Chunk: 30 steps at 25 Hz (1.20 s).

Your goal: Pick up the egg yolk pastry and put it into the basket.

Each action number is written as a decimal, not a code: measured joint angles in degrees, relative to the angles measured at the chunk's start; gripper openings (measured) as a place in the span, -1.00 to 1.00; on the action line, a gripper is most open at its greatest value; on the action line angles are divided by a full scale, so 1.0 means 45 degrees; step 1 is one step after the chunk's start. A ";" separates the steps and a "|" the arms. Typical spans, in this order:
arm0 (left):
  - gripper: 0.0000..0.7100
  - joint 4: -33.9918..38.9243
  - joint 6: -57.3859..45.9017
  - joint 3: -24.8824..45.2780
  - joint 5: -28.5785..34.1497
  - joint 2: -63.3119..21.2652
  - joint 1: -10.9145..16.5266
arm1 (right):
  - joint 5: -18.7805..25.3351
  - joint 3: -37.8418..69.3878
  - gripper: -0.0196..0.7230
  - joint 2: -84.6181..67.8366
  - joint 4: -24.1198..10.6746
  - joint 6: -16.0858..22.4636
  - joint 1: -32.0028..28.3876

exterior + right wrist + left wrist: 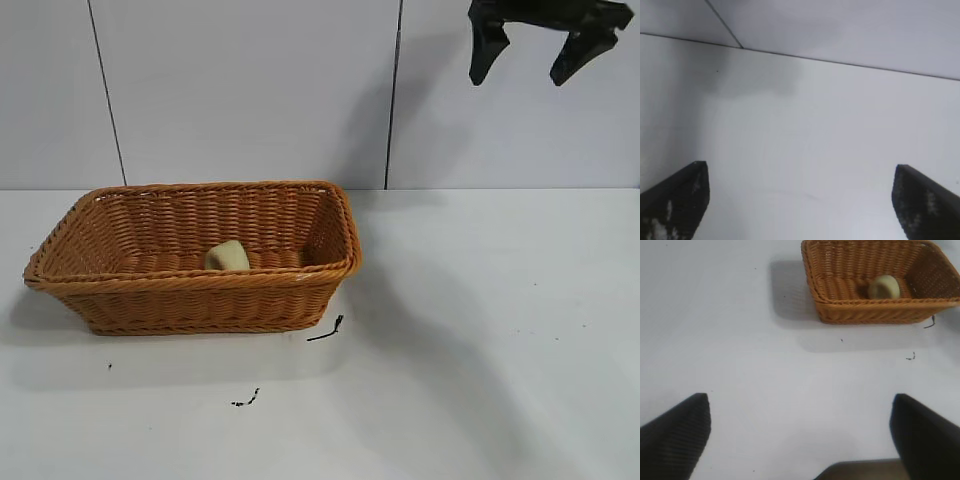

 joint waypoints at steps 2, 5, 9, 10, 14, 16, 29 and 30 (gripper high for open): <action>0.96 0.0000 0.0000 0.0000 0.0000 0.0000 0.0000 | 0.0000 0.1372 0.91 -0.1535 -0.0104 0.0000 0.0000; 0.96 0.0000 0.0000 0.0000 0.0000 0.0000 0.0000 | 0.0000 0.3468 0.91 -0.3746 -0.0174 0.0000 0.0000; 0.96 0.0000 0.0000 0.0000 0.0000 0.0000 0.0000 | 0.0000 0.6319 0.91 -0.6633 -0.0265 0.0098 0.0000; 0.96 0.0000 0.0000 0.0000 0.0000 0.0000 0.0000 | 0.0000 0.7094 0.91 -0.7372 -0.0265 0.0171 0.0000; 0.96 0.0000 0.0000 0.0000 0.0000 0.0000 0.0000 | 0.0000 1.0105 0.91 -0.9989 -0.0265 0.0333 0.0000; 0.96 0.0000 0.0000 0.0000 0.0000 0.0000 0.0000 | 0.0010 1.1456 0.91 -1.1459 -0.0265 0.0286 0.0000; 0.96 0.0000 0.0000 0.0000 0.0000 0.0000 0.0000 | -0.2156 1.7858 0.91 -1.9975 -0.0306 -0.0363 0.0000; 0.96 0.0000 0.0000 0.0000 0.0000 0.0000 0.0000 | -0.2156 1.8102 0.91 -2.0421 -0.0306 -0.0363 0.0000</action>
